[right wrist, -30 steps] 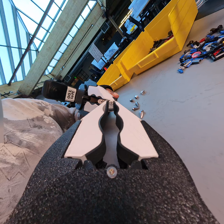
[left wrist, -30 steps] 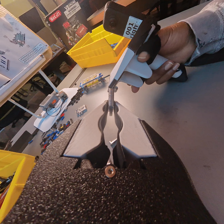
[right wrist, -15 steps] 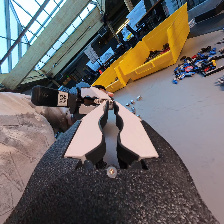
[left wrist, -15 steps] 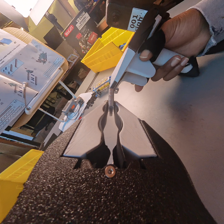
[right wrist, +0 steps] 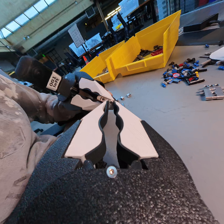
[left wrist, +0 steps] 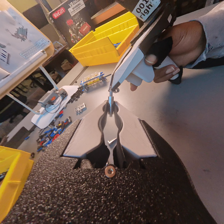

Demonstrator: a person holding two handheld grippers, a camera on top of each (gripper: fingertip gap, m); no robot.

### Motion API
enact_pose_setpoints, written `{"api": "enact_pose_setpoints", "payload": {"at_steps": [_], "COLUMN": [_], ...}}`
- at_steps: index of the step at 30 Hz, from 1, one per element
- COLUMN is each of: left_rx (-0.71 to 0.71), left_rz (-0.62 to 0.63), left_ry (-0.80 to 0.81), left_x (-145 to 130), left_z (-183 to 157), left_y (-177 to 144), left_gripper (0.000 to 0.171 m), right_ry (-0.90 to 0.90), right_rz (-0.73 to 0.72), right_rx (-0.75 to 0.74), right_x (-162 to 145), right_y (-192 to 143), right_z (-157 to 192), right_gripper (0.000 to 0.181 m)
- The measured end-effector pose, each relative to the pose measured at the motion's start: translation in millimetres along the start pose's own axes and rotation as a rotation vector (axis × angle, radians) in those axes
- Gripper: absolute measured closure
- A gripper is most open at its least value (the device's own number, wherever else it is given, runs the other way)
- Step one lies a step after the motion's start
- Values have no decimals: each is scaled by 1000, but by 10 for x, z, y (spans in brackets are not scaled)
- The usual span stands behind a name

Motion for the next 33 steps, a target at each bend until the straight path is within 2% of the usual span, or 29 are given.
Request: {"api": "enact_pose_setpoints", "payload": {"at_steps": [3, 5, 11, 13, 19, 24, 28, 33], "left_rx": [-68, -110, -162, -186, -198, -201, -207, -209], "left_rz": [-13, -13, 23, 24, 54, 64, 69, 75], "left_ry": [-124, -205, -270, -285, -279, -275, -272, -264], "left_x": [-27, -50, -130, -124, -174, -196, -201, -205], "left_z": [-13, -17, -31, -60, -79, -81, -89, -95], "left_y": [22, 35, 64, 74, 90, 87, 80, 69], "left_gripper": [166, 166, 166, 166, 166, 166, 166, 166], "right_ry": [-52, -93, -341, -392, -358, -301, -290, -302], "right_rz": [47, 126, 570, 651, 671, 644, 669, 697], "right_rx": [-52, -79, -247, -290, -303, -241, -247, -186], "right_x": [-7, -67, -557, -650, -675, -635, -651, -695], "right_y": [-29, -51, -147, -143, -114, -165, -224, -209], "right_z": [-33, -63, -251, -284, -277, -203, -219, -94], "right_gripper": [175, 175, 176, 176, 174, 160, 161, 167]}}
Point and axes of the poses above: each gripper's, where its closed fingertips meet, y out along the fingers, x out of its top, z = x × y across the jaws, the point moved 4 cm from there along -y, back along the fingers, and after that the axes turned 2 degrees about y, right-handed, at the moved point
